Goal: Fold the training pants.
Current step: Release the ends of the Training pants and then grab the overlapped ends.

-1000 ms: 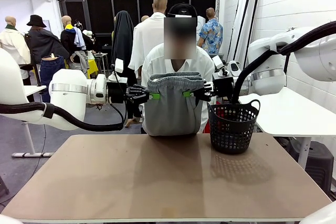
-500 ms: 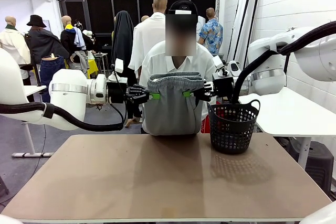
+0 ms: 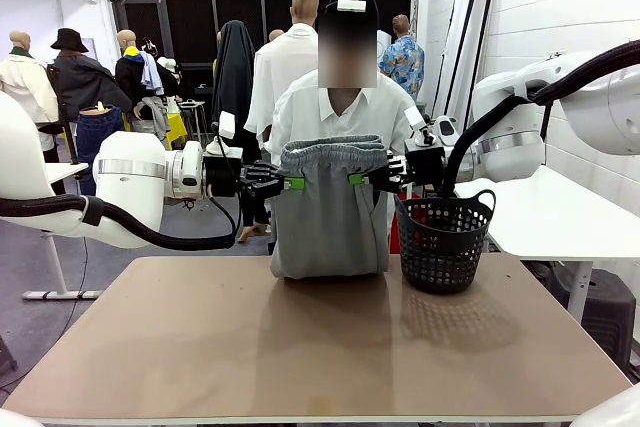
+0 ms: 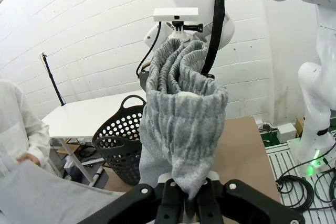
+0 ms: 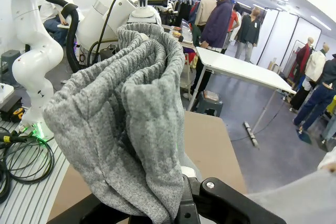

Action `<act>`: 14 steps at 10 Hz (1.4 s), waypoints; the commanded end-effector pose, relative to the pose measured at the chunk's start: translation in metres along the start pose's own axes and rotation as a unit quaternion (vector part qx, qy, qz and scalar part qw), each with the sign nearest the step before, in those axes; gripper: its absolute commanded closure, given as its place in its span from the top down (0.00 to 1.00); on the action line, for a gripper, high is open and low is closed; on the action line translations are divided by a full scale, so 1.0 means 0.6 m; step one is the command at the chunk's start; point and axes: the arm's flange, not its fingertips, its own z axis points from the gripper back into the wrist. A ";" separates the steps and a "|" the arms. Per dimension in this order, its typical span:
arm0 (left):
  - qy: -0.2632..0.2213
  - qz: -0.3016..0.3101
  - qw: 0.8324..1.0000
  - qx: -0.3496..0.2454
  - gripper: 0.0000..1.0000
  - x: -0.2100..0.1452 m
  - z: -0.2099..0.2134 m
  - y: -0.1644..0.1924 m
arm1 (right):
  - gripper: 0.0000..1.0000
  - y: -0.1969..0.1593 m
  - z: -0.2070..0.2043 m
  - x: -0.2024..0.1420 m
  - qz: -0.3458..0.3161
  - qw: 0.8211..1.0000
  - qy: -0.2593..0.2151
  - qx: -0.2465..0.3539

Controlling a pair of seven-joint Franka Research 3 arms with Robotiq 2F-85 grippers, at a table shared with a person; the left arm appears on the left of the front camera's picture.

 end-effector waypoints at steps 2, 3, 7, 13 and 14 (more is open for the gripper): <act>-0.012 -0.009 1.000 0.007 0.00 0.002 -0.003 -0.007 | 0.00 0.001 -0.001 0.003 0.000 1.000 -0.004 0.005; -0.012 -0.009 1.000 0.007 0.00 0.002 -0.003 -0.007 | 0.00 0.001 -0.001 0.003 0.000 1.000 -0.004 0.005; -0.012 -0.009 1.000 0.007 0.00 0.002 -0.003 -0.007 | 0.00 0.001 -0.001 0.003 0.000 1.000 -0.004 0.005; -0.012 -0.009 1.000 0.007 0.00 0.002 -0.003 -0.007 | 0.00 0.001 -0.001 0.003 0.000 1.000 -0.004 0.005; -0.012 -0.009 1.000 0.007 0.00 0.002 -0.003 -0.007 | 0.00 0.001 -0.001 0.003 0.000 1.000 -0.004 0.005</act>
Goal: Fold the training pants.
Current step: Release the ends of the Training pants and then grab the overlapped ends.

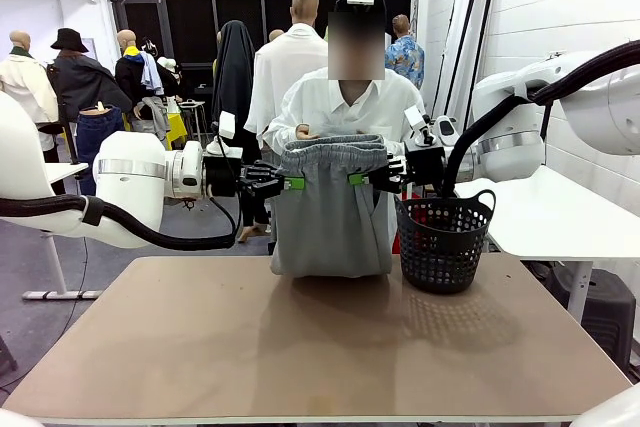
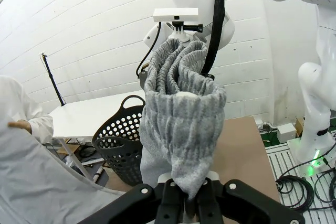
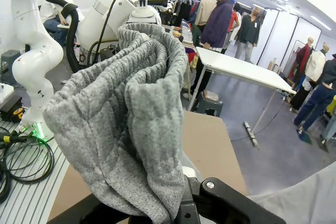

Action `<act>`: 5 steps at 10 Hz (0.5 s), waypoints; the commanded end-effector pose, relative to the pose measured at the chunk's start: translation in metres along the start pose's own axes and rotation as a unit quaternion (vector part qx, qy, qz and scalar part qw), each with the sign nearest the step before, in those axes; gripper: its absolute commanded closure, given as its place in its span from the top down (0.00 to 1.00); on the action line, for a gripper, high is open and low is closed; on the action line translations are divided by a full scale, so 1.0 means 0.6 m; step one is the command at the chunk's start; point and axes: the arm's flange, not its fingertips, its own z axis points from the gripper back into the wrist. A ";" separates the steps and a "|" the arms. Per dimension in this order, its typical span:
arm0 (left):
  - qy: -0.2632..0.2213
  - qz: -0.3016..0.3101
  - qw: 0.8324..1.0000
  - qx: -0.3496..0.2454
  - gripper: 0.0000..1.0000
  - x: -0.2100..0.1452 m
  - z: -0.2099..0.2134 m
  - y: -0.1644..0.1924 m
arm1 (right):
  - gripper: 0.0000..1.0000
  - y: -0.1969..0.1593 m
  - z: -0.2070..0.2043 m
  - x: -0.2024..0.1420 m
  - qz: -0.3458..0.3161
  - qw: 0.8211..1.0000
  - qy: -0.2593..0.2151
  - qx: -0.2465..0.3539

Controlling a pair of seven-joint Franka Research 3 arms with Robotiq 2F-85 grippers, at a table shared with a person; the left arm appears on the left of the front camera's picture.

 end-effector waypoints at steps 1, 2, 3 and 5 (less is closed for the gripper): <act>-0.012 -0.008 1.000 0.007 0.00 0.001 -0.002 -0.007 | 0.00 0.001 -0.001 0.003 0.000 1.000 -0.004 0.005; -0.012 -0.008 1.000 0.007 0.00 0.001 -0.002 -0.007 | 0.00 0.001 -0.001 0.003 0.000 1.000 -0.004 0.005; -0.012 -0.008 1.000 0.007 0.00 0.001 -0.002 -0.007 | 0.00 0.001 -0.001 0.003 0.000 1.000 -0.004 0.005; -0.012 -0.008 1.000 0.007 0.00 0.001 -0.002 -0.007 | 0.00 0.001 -0.001 0.003 0.000 1.000 -0.004 0.005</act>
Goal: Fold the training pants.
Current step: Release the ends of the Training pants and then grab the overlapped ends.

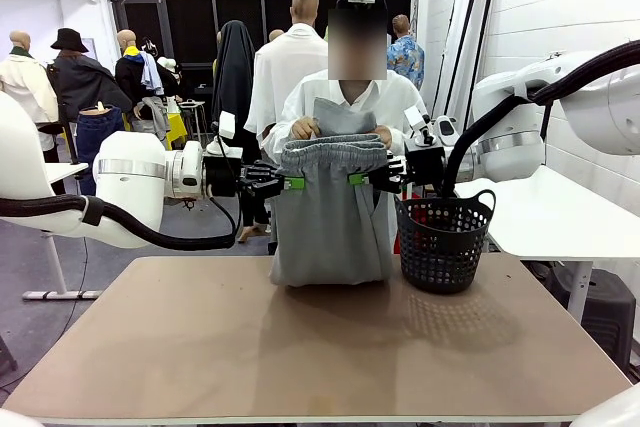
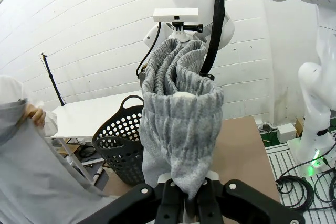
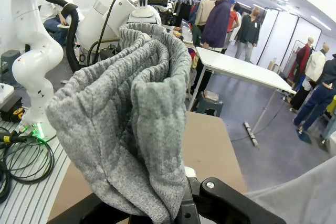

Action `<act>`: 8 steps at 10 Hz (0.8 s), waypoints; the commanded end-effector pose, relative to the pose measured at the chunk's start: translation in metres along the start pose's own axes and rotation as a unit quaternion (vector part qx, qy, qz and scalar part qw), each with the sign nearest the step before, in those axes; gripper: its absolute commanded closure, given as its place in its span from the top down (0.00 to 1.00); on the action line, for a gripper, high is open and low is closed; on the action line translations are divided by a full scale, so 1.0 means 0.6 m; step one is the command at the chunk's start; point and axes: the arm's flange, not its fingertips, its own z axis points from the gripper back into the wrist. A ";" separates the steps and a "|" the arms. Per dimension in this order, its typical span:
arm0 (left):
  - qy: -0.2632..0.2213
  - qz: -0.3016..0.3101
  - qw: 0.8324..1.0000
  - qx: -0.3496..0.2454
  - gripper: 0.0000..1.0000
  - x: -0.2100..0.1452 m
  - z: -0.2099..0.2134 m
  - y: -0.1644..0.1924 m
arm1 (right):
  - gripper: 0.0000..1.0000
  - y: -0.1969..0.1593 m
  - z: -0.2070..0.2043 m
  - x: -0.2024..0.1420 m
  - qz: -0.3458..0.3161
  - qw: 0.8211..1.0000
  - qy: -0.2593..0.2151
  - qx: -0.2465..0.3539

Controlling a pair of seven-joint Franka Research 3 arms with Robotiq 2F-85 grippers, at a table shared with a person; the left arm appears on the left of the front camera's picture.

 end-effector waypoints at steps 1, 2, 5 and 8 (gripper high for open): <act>-0.011 -0.008 1.000 0.007 0.00 0.001 -0.002 -0.007 | 0.00 0.001 -0.001 0.003 0.000 1.000 -0.004 0.005; -0.011 -0.008 1.000 0.007 0.00 0.001 -0.002 -0.007 | 0.00 0.001 -0.001 0.003 0.000 1.000 -0.004 0.005; -0.011 -0.008 1.000 0.007 0.00 0.001 -0.002 -0.007 | 0.00 0.001 -0.001 0.003 0.000 1.000 -0.004 0.005; -0.011 -0.008 1.000 0.007 0.00 0.001 -0.002 -0.007 | 0.00 0.001 -0.001 0.003 0.000 1.000 -0.004 0.005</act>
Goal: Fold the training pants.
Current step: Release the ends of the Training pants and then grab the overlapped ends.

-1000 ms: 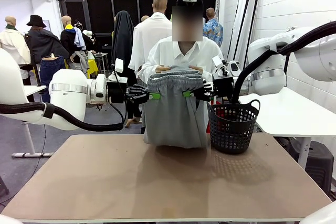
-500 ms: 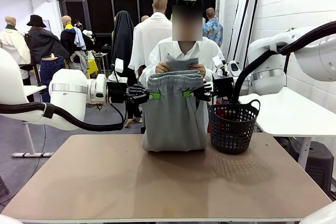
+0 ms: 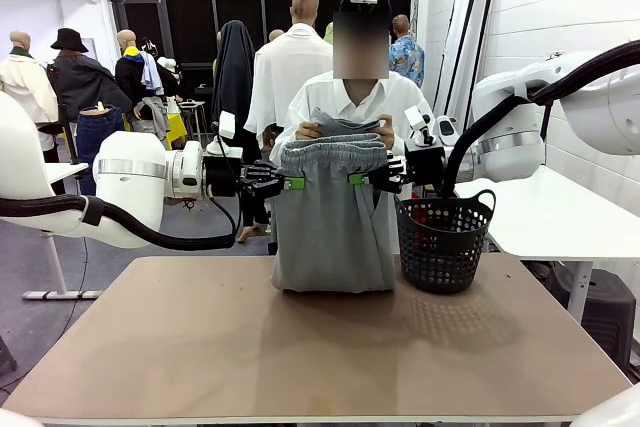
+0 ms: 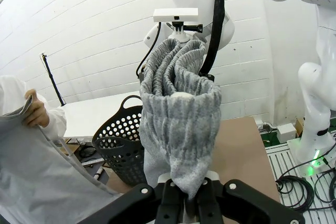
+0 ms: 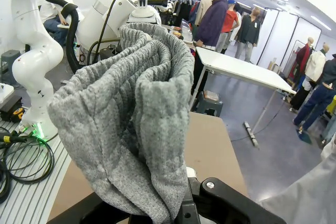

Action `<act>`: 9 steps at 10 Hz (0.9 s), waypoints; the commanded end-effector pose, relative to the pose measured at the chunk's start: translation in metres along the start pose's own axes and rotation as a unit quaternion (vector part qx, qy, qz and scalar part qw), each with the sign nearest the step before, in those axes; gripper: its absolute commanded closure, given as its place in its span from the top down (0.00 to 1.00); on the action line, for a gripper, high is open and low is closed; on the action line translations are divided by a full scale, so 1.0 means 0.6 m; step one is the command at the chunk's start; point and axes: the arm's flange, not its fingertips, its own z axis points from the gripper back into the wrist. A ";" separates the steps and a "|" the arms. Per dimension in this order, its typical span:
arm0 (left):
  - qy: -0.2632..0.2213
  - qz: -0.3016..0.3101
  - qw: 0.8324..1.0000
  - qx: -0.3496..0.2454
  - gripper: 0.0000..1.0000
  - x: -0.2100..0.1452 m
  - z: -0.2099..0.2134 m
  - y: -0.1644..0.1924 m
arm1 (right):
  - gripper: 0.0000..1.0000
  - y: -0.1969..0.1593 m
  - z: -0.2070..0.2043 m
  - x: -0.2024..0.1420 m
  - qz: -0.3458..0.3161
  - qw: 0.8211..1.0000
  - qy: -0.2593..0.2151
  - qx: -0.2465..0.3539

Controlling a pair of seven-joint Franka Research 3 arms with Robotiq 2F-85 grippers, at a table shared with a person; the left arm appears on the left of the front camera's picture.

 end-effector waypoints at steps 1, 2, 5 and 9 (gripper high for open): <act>-0.011 -0.008 1.000 0.007 0.00 0.001 -0.002 -0.007 | 0.00 0.001 -0.001 0.003 0.000 1.000 -0.004 0.005; -0.011 -0.008 1.000 0.007 0.00 0.001 -0.002 -0.007 | 0.00 0.001 -0.001 0.003 0.000 1.000 -0.004 0.005; -0.011 -0.008 1.000 0.007 0.00 0.001 -0.002 -0.007 | 0.00 0.001 -0.001 0.003 0.000 1.000 -0.004 0.005; -0.011 -0.008 1.000 0.007 0.00 0.001 -0.002 -0.007 | 0.00 0.001 -0.001 0.003 0.000 1.000 -0.004 0.005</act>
